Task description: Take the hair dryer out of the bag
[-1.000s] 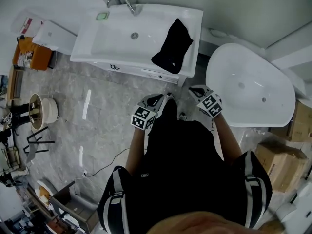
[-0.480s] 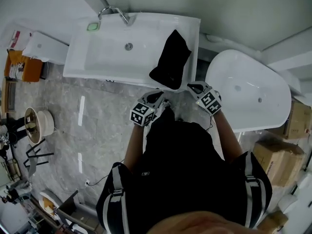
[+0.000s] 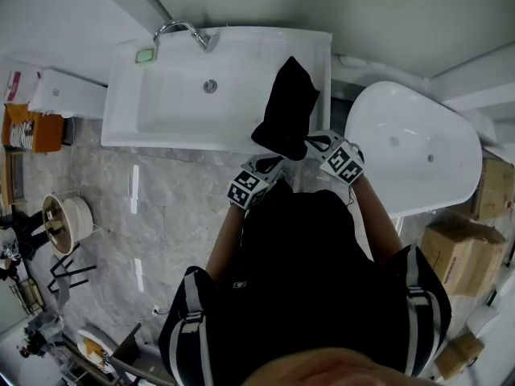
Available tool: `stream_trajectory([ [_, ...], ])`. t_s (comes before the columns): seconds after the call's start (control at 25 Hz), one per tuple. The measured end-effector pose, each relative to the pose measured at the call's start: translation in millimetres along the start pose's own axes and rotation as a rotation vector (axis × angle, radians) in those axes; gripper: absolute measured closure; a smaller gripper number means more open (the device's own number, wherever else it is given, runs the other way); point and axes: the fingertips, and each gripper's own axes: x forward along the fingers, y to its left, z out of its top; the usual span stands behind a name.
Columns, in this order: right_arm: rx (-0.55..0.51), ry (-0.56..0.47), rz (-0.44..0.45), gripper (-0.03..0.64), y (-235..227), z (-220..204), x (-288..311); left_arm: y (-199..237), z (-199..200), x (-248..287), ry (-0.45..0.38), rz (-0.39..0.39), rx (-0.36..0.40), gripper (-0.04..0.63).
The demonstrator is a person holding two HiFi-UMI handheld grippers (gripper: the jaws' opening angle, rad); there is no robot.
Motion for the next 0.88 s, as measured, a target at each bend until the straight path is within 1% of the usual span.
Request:
stream_trajectory([
  [0.12,-0.044,0.063,0.012,0.557,-2,-4,21,8,1,-2,0.011,-0.02,0.017,0.578],
  [0.24,-0.089,0.111,0.032,0.554,1,-2,38,17,0,-10,0.014,-0.014,0.016,0.578],
  [0.28,-0.101,0.134,0.037,0.54,2,-3,45,21,-1,-14,0.012,-0.009,0.01,0.578],
  [0.32,-0.107,0.159,0.042,0.507,2,-6,53,24,-2,-17,0.01,-0.003,0.001,0.578],
  [0.4,-0.111,0.204,0.041,0.466,-2,-12,68,30,-4,-21,0.006,0.01,-0.014,0.578],
  [0.44,-0.122,0.228,0.03,0.455,-6,-15,74,33,-5,-22,0.005,0.017,-0.018,0.578],
  [0.52,-0.176,0.283,-0.004,0.445,-14,-21,81,36,-5,-25,-0.001,0.031,-0.027,0.578],
  [0.6,-0.233,0.342,-0.019,0.445,-18,-28,86,40,-6,-28,-0.011,0.045,-0.038,0.578],
  [0.68,-0.252,0.384,-0.005,0.47,-17,-35,92,45,-7,-32,-0.022,0.066,-0.046,0.578],
  [0.8,-0.196,0.385,0.033,0.529,-18,-37,96,55,-4,-37,-0.051,0.103,-0.066,0.578],
  [0.88,-0.125,0.35,0.058,0.541,-23,-31,92,56,0,-37,-0.074,0.112,-0.083,0.578],
])
